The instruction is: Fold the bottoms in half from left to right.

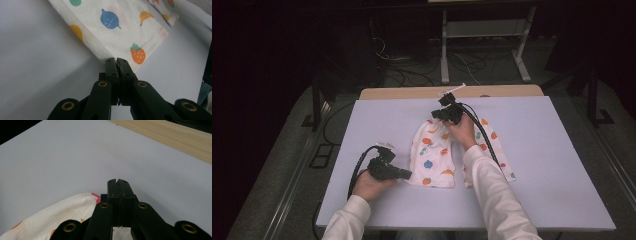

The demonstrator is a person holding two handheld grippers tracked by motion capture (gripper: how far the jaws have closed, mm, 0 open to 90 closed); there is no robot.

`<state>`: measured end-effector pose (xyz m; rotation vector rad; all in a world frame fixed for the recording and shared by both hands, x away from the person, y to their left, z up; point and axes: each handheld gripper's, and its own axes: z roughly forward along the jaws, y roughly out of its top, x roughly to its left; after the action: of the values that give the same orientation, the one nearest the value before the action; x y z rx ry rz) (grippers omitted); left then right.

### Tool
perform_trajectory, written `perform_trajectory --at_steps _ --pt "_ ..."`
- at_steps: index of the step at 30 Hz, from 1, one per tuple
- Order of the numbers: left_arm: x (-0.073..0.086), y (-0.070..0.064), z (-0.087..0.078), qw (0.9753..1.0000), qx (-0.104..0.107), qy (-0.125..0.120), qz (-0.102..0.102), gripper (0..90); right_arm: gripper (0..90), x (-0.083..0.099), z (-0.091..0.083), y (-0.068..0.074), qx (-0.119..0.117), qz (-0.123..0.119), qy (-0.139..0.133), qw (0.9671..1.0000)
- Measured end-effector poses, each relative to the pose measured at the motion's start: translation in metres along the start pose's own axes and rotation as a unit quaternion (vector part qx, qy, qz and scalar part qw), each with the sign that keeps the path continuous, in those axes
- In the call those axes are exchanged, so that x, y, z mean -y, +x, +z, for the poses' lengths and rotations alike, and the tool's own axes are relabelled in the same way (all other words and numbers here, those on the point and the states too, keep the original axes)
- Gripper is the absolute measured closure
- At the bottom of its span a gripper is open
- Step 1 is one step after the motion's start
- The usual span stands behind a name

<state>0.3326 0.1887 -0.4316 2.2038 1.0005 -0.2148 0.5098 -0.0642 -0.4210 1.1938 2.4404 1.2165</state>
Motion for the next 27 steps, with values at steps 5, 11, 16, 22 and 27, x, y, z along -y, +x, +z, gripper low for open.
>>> perform_trajectory --at_steps 5,11,16,22,27 --pt "-0.003 -0.005 -0.002 0.9999 -0.001 -0.006 0.009 87.5 88.3 0.0 -0.004 -0.001 -0.001 -0.001 -0.001 1.0" --pt "-0.009 -0.012 -0.004 0.9995 0.012 -0.02 0.019 87.6 88.3 0.0 -0.008 -0.004 0.0 0.001 -0.003 1.0" --pt "-0.015 -0.019 -0.004 0.999 0.024 -0.024 0.031 87.6 88.3 0.001 -0.013 -0.008 0.002 0.007 -0.008 0.9999" --pt "-0.023 -0.027 -0.004 0.9975 0.04 -0.035 0.045 87.9 88.4 0.002 -0.02 -0.014 0.007 0.012 -0.009 0.9999" --pt "-0.03 -0.035 -0.001 0.9966 0.049 -0.035 0.056 87.9 88.4 0.003 -0.028 -0.019 0.007 0.014 -0.008 0.9998"
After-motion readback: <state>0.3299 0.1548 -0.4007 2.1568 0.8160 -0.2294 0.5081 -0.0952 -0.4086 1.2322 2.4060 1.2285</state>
